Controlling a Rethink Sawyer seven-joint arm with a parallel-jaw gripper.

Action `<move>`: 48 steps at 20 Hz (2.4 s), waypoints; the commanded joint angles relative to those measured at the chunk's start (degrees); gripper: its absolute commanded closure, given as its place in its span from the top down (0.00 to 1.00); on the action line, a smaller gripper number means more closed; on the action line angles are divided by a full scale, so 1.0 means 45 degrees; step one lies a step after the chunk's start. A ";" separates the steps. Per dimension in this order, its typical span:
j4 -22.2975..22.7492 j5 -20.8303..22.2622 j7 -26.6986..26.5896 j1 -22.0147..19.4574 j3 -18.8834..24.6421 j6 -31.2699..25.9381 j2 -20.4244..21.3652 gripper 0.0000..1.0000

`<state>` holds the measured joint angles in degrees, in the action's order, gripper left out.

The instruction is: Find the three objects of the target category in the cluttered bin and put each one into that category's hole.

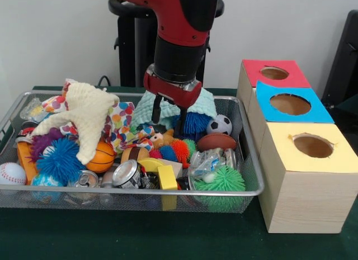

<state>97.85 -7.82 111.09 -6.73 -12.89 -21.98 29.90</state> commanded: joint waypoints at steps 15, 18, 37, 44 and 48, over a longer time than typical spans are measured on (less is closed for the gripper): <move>0.0243 -0.0756 0.3085 0.0039 -0.0058 0.0639 -0.1602 1.00; 0.0146 -0.0829 0.3138 0.0113 -0.0078 0.0700 -0.1739 1.00; -0.0091 -0.1656 0.3223 -0.0077 0.0577 0.2172 -0.2722 1.00; -0.0182 -0.1943 0.3020 -0.0337 0.1035 0.2937 -0.3327 1.00; -0.0187 -0.1989 0.2936 -0.0454 0.1150 0.3338 -0.3616 1.00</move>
<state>97.82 -13.24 111.09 -6.42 -14.88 -13.92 18.51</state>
